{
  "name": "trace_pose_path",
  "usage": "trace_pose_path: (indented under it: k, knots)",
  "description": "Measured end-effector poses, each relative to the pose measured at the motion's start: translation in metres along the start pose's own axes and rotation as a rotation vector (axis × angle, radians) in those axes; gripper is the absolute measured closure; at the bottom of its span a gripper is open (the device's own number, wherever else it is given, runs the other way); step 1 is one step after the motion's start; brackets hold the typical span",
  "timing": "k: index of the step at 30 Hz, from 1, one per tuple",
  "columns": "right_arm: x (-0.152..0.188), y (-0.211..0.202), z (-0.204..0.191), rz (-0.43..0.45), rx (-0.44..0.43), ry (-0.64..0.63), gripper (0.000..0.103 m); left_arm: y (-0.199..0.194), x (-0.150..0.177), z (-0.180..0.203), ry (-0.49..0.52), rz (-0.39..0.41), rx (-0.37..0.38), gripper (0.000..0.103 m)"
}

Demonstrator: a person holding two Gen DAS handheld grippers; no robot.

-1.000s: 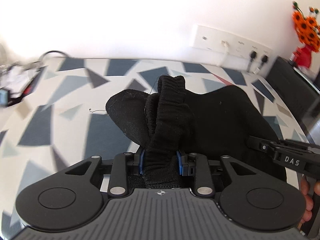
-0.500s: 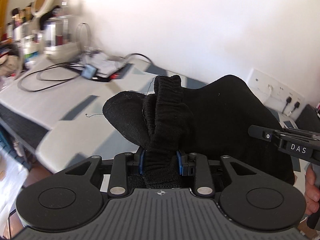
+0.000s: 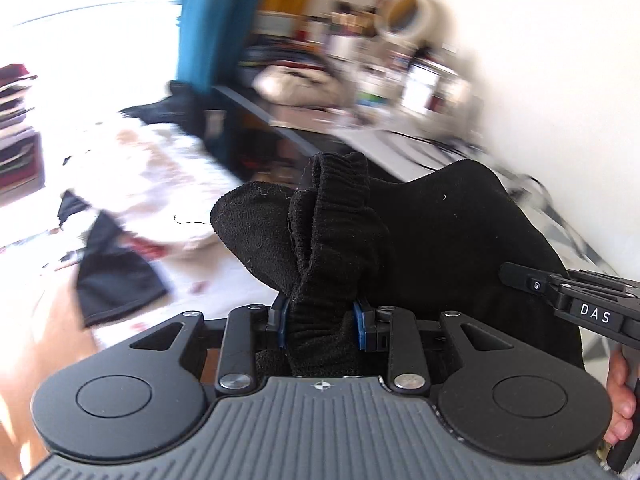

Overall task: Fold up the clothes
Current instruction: 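Lift the folded black sweatpants with both grippers and carry them toward the clothes stack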

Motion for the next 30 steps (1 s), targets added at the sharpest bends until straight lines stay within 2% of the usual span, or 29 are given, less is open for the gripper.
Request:
trace_pose_path:
  k: [5,11,15,19,24,30]
  knots:
    - [-0.005,0.046,-0.109,-0.071,-0.186,-0.15,0.085,-0.027,0.013,-0.075,-0.21,0.033,-0.182,0.074]
    - [-0.006,0.093,-0.227,-0.155,-0.396,-0.328,0.085,-0.044,0.023,-0.13,-0.362,0.057,-0.327,0.073]
    - [-0.015,0.124,-0.273,-0.175,-0.5,-0.39,0.085,-0.045,0.015,-0.162,-0.418,0.08,-0.39,0.073]
    - [-0.037,0.156,-0.306,-0.182,-0.568,-0.427,0.085,-0.047,0.007,-0.195,-0.473,0.103,-0.454,0.073]
    - [-0.058,0.196,-0.338,-0.184,-0.629,-0.494,0.085,-0.055,0.008,-0.232,-0.517,0.121,-0.517,0.073]
    - [-0.052,0.251,-0.397,-0.24,-0.667,-0.518,0.085,-0.057,0.015,-0.304,-0.591,0.126,-0.548,0.073]
Point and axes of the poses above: each gripper's, at about its wrist camera, not at the fingertips, and y roughly the way its jaws point, z to its right, x to its underside, the point moved 7 cm from there along y, roughly the way its jaws point, and after that the axes turned 5 degrees about y, right-handed, at the moved point
